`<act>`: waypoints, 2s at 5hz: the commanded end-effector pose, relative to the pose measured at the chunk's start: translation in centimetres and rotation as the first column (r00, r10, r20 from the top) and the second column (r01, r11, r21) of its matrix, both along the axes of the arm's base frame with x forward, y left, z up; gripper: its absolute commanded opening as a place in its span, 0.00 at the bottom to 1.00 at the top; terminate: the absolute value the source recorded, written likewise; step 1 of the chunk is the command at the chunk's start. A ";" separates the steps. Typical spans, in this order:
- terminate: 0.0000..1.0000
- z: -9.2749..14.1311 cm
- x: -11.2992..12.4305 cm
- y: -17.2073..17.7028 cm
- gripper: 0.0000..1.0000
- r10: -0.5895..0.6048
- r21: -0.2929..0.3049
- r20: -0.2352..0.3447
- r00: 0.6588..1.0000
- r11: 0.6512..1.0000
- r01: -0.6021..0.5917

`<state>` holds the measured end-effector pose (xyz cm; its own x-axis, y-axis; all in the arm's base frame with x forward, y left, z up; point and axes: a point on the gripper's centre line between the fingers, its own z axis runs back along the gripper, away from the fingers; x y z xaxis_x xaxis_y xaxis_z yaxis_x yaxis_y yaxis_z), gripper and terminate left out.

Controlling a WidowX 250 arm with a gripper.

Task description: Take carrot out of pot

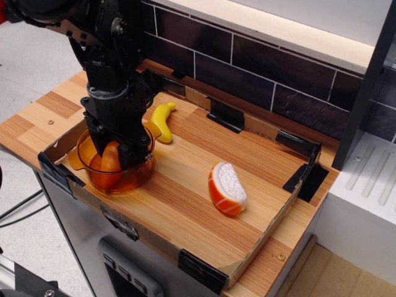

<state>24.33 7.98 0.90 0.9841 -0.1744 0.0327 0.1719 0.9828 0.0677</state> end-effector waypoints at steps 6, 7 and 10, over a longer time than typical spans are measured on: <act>0.00 4.7 9.2 -6.4 0.00 0.229 0.083 0.189 0.955 0.965 -0.248; 0.00 2.8 9.6 -7.0 0.00 0.240 0.094 0.172 0.955 0.961 -0.259; 0.00 1.0 9.9 -6.7 1.00 0.281 0.089 0.155 0.947 0.951 -0.297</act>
<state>33.27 0.85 0.70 0.9861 0.1058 0.1284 -0.1288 0.9740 0.1864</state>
